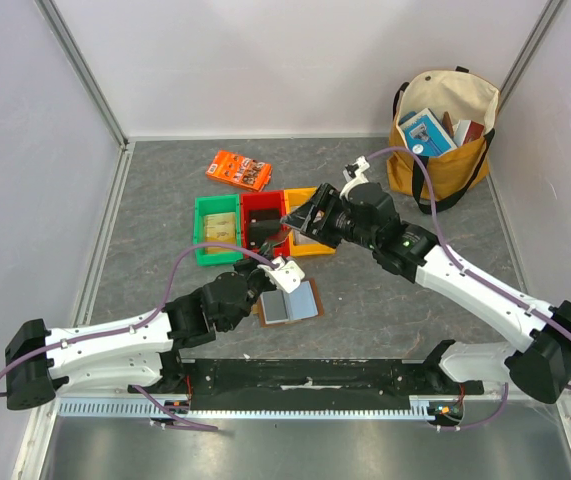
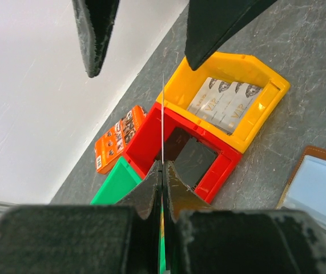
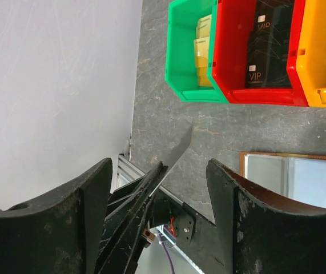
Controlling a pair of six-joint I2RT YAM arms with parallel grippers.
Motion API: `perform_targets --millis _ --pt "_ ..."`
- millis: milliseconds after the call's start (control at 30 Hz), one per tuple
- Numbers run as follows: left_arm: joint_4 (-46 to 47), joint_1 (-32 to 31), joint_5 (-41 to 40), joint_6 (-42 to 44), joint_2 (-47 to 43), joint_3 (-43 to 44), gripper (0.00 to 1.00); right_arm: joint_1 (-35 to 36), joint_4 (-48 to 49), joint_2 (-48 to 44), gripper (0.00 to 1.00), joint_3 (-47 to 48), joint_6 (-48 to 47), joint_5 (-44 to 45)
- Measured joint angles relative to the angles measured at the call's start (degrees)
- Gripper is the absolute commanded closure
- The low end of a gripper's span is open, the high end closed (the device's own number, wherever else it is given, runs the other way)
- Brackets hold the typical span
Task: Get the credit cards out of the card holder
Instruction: Place the credit card in the storage box.
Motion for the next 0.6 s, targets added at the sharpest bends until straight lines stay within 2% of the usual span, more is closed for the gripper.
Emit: perform_targets --millis 433,600 --pt "0.24 0.0 -0.44 -0.02 0.0 0.0 0.98 0.0 1.27 1.73 0.33 -0.04 1.01 -1.75" --pt "0.24 0.0 -0.42 -0.02 0.0 0.0 0.98 0.0 3.06 4.48 0.57 -0.46 2.12 -2.95"
